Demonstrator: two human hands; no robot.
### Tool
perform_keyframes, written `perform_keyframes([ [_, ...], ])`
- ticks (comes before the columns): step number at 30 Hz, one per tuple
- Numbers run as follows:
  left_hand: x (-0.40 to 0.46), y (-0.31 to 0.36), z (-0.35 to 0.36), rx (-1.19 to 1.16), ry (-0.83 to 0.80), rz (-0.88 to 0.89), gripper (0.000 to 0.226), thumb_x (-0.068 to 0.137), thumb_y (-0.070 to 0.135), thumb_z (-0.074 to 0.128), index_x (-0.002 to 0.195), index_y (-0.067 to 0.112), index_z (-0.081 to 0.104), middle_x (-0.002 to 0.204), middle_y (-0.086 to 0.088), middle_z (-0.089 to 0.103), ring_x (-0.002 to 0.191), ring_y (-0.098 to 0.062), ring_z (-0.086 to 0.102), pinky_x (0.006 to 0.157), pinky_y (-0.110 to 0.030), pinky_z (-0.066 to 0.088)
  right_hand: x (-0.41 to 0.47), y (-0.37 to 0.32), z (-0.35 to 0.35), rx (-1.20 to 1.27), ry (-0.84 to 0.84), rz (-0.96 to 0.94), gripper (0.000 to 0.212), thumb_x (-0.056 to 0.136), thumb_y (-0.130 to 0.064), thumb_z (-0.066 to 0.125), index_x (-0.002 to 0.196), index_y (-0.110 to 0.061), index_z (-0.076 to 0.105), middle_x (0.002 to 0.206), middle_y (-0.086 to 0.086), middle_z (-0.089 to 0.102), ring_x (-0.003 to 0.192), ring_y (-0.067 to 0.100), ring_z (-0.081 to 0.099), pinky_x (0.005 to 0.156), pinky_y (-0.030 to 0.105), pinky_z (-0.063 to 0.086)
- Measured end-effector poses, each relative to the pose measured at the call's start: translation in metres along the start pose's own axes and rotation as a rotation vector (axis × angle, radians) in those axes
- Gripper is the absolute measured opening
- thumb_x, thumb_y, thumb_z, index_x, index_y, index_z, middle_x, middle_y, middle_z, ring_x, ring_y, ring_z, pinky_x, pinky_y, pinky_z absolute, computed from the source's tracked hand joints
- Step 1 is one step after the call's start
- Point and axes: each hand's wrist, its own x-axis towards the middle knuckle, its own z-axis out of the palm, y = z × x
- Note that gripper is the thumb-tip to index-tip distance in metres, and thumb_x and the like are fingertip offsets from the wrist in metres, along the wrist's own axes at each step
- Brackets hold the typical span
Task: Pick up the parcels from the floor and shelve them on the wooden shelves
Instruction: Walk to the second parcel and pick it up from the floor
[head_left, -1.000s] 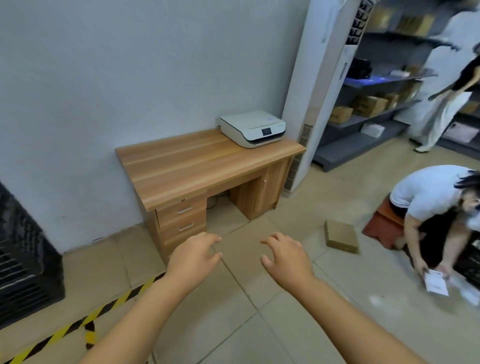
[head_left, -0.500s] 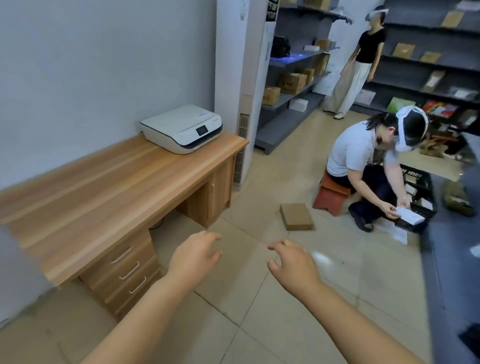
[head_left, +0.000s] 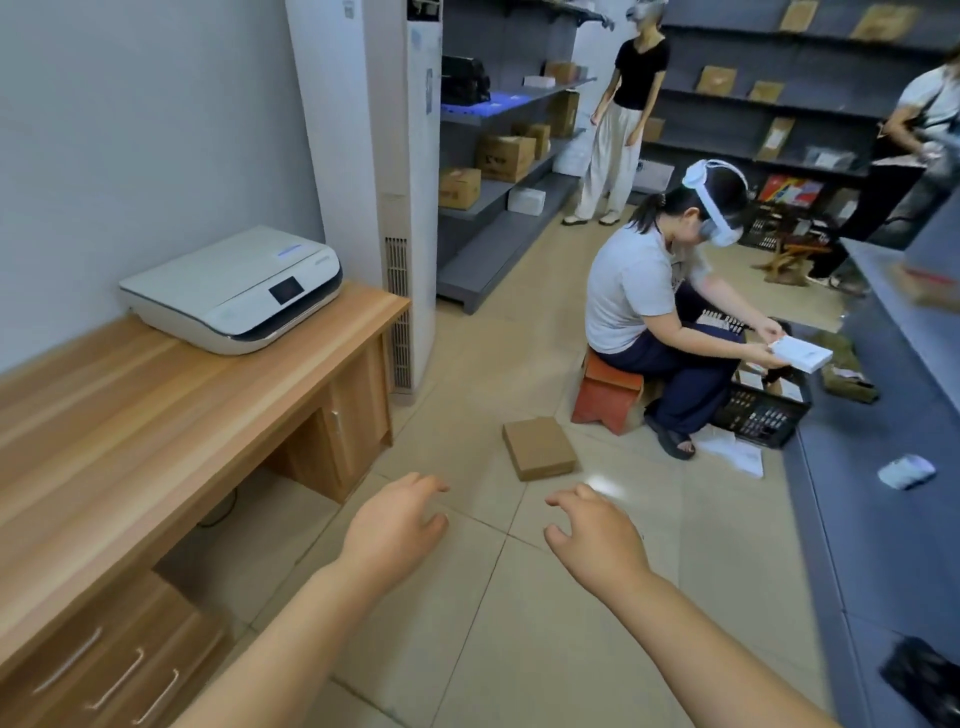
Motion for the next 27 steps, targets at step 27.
perform_keyframes([
  [27,0.396,0.074,0.106,-0.080,-0.070,-0.021,0.039,0.086,0.030,0.052,0.124,0.026,0.050,0.120,0.007,0.057,0.105,-0.012,0.055,0.082,-0.028,0.046,0.348,0.206,-0.081,-0.013,0.008,0.144,0.038,0.088,-0.027,0.051,0.125,-0.023,0.054,0.129,-0.003,0.056,0.120,0.018,0.047,0.092,0.028,0.038],
])
